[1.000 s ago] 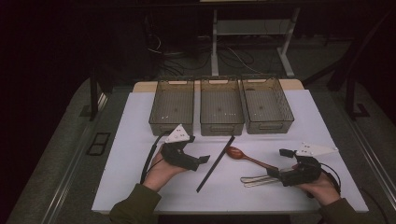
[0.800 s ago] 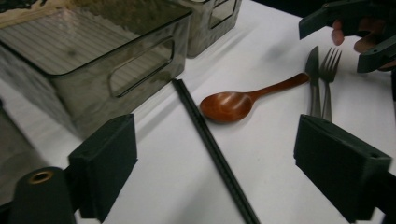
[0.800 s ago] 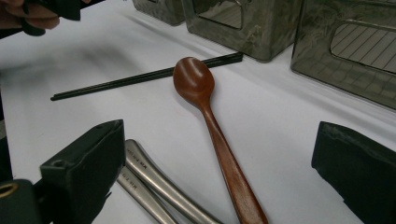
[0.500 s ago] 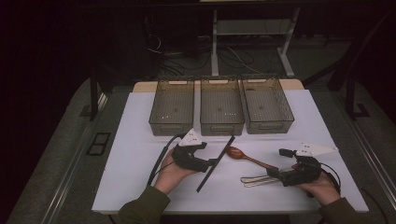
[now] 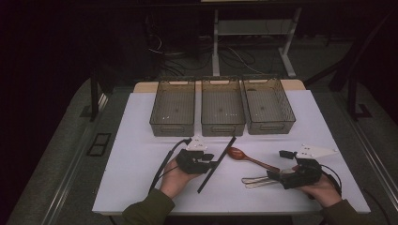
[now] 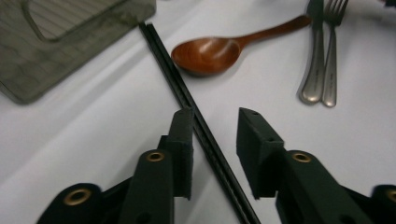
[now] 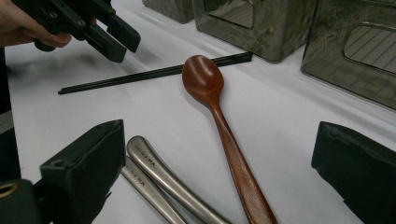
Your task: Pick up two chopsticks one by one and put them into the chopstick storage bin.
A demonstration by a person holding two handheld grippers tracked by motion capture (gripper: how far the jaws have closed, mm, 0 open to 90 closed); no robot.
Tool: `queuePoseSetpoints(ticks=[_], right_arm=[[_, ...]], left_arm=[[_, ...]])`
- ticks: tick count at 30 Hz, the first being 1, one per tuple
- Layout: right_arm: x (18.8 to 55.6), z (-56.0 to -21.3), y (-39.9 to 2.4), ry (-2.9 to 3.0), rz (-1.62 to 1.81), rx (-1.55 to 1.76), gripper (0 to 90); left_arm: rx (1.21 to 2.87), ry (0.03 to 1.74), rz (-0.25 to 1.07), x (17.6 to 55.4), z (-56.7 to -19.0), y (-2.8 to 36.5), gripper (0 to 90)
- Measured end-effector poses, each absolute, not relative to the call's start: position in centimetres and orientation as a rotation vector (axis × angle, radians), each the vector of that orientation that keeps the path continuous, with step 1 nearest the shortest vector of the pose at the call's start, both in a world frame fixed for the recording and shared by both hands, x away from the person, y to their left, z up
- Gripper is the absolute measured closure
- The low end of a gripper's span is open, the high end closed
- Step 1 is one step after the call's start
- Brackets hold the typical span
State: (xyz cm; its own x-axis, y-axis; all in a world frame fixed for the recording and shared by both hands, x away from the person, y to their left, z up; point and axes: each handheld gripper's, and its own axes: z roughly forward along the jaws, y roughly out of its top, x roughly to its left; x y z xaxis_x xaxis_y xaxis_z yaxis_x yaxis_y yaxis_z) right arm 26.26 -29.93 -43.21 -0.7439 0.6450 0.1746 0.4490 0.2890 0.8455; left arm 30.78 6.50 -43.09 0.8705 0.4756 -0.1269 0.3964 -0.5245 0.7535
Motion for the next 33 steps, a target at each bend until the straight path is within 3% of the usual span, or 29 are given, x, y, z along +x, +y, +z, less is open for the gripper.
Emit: queuePoseSetpoints(ticks=[9, 33], right_arm=[[26.3, -43.2, -29.9, 2.356, 1.434, 1.016, 2.4], [26.3, -43.3, -29.9, 2.361, 1.412, 1.003, 2.4]], left_arm=[[2.218, 0.653, 0.090, 30.7, -43.8, 6.3, 76.4], [2.243, 0.674, 0.068, 30.8, -44.6, 6.1, 79.5]])
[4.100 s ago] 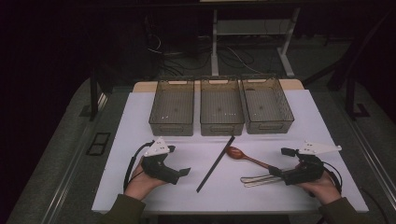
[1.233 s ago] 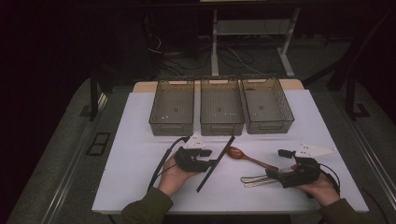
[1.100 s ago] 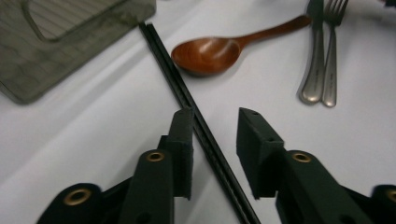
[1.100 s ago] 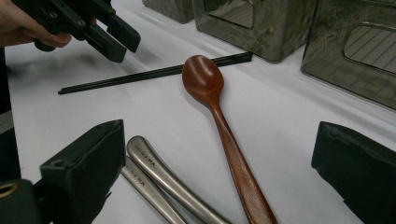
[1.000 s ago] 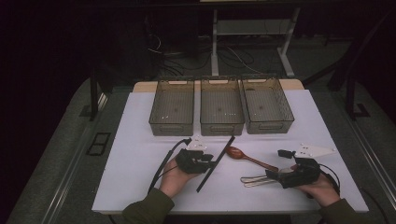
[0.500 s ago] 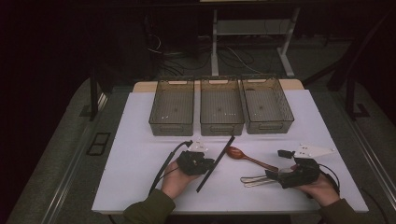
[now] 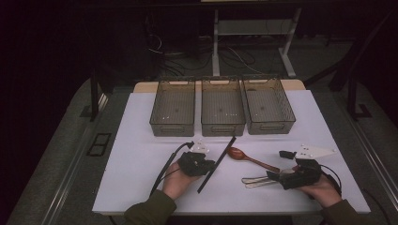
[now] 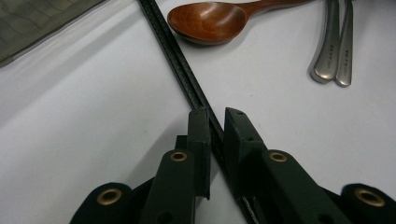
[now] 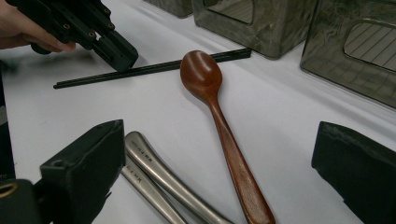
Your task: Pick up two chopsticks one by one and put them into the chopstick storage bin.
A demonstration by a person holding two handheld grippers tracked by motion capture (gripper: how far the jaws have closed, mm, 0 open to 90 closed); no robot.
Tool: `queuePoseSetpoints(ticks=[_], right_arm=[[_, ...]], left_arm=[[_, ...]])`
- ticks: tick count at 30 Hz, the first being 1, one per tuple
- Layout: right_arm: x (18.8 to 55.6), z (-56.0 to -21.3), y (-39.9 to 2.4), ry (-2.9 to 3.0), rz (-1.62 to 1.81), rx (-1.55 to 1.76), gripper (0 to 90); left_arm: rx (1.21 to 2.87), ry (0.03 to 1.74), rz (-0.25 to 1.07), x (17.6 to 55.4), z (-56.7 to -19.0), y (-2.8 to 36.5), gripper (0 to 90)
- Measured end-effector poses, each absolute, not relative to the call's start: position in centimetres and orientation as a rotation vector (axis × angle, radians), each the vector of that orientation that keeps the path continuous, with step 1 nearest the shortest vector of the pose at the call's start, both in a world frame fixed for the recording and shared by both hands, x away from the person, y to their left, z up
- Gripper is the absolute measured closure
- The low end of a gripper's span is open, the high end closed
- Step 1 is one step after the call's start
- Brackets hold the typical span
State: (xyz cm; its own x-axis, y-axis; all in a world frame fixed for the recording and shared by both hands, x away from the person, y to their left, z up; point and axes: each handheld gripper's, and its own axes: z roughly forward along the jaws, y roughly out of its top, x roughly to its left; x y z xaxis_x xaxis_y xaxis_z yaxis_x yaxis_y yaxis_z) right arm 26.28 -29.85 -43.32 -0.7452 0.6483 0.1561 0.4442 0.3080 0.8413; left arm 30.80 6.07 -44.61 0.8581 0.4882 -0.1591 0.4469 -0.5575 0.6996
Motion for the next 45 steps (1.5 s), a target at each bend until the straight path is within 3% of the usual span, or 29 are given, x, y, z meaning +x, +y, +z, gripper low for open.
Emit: queuePoseSetpoints(ticks=[41, 45], right_arm=[[26.2, -43.3, -29.8, 2.368, 1.408, 1.001, 2.4], [26.2, -43.3, -29.8, 2.368, 1.406, 1.002, 2.4]], left_arm=[[2.267, 0.771, 0.215, 32.4, -44.4, 8.8, 84.5], [2.223, 0.776, 0.217, 32.6, -44.2, 8.7, 76.7]])
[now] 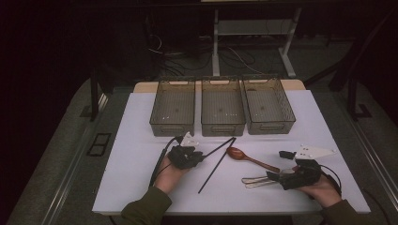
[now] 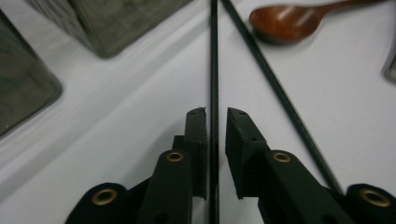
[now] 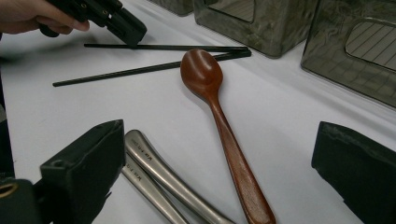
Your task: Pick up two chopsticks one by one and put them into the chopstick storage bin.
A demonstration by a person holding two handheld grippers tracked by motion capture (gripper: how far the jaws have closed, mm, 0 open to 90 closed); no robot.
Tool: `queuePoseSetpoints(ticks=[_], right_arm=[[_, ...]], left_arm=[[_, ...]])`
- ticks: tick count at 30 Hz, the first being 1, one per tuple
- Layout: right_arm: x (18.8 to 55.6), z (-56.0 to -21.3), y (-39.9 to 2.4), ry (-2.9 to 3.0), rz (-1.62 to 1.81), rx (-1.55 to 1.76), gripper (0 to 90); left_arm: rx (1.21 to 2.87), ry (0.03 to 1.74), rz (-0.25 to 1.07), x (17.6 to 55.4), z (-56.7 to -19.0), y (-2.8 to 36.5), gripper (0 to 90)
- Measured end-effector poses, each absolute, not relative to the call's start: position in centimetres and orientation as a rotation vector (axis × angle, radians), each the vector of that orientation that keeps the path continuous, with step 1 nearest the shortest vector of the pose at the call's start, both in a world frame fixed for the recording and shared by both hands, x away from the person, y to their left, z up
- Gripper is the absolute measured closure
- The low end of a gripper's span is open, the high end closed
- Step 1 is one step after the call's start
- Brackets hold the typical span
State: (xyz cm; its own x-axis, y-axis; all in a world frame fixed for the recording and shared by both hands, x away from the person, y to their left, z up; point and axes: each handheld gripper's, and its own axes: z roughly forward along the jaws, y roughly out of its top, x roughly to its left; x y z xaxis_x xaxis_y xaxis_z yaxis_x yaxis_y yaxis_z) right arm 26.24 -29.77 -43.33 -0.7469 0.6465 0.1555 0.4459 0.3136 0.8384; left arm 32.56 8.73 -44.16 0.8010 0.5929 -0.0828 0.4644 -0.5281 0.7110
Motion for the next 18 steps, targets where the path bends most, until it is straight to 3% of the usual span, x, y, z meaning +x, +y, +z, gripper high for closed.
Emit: queuePoseSetpoints(ticks=[18], right_arm=[[26.3, -43.4, -29.8, 2.370, 1.398, 1.012, 2.4]], left_arm=[[2.215, 0.757, 0.158, 35.6, -44.4, 5.6, 79.3]])
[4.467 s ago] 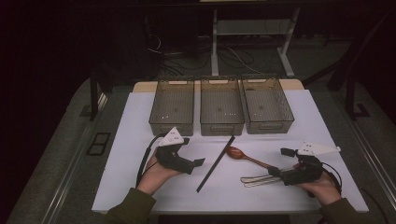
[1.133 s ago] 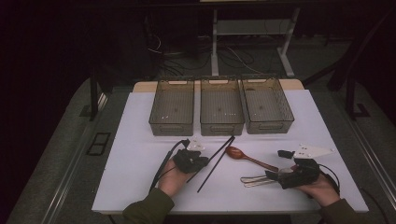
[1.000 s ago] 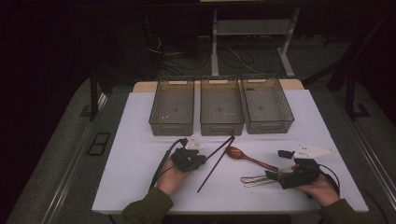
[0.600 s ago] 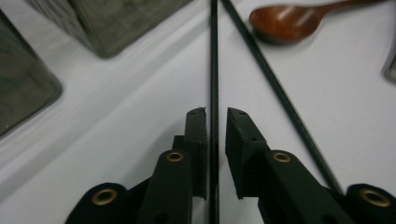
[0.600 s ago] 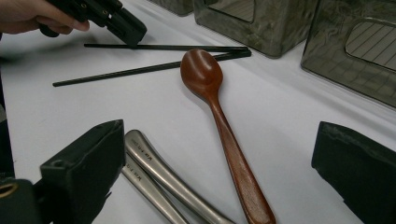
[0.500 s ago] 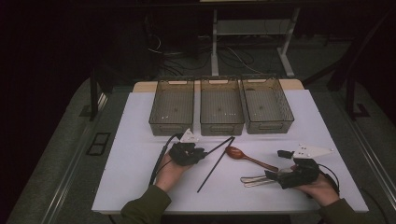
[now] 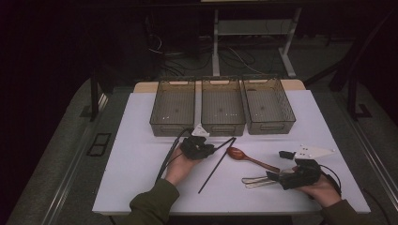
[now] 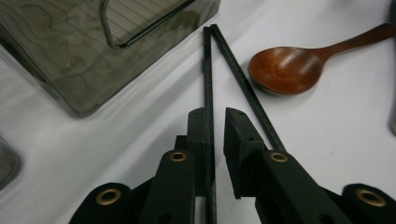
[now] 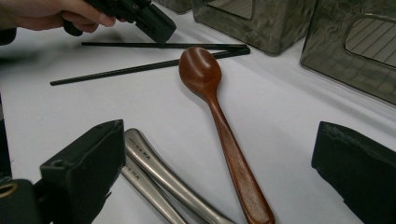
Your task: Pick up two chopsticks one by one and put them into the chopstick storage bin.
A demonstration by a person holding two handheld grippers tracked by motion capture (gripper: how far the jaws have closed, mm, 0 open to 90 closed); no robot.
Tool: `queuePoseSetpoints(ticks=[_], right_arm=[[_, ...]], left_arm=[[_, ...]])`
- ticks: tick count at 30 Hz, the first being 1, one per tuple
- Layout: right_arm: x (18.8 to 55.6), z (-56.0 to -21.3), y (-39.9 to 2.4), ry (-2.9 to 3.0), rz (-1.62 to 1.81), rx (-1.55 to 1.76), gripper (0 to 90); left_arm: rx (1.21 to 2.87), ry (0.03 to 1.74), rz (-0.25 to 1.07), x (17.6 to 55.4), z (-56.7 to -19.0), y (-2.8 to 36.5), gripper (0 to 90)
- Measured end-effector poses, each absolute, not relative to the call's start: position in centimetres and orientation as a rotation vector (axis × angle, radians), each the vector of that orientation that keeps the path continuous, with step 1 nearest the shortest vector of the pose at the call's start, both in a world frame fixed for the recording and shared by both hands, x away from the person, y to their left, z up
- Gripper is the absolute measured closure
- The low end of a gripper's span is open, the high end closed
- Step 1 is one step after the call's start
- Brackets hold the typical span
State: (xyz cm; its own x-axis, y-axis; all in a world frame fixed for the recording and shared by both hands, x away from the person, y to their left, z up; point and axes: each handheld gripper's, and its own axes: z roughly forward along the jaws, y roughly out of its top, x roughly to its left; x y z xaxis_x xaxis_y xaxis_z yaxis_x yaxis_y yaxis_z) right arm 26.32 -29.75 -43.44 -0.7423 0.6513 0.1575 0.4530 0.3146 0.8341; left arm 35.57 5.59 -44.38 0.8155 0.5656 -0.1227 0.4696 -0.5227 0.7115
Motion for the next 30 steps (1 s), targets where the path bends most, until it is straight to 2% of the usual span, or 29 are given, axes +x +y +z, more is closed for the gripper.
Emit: queuePoseSetpoints(ticks=[15, 30], right_arm=[[26.27, -43.42, -29.77, 2.372, 1.400, 1.010, 2.4], [26.27, -43.44, -29.75, 2.373, 1.399, 1.008, 2.4]], left_arm=[[2.253, 0.740, 0.175, 35.63, -44.91, 5.31, 84.0], [2.259, 0.725, 0.180, 35.59, -44.71, 5.54, 84.8]])
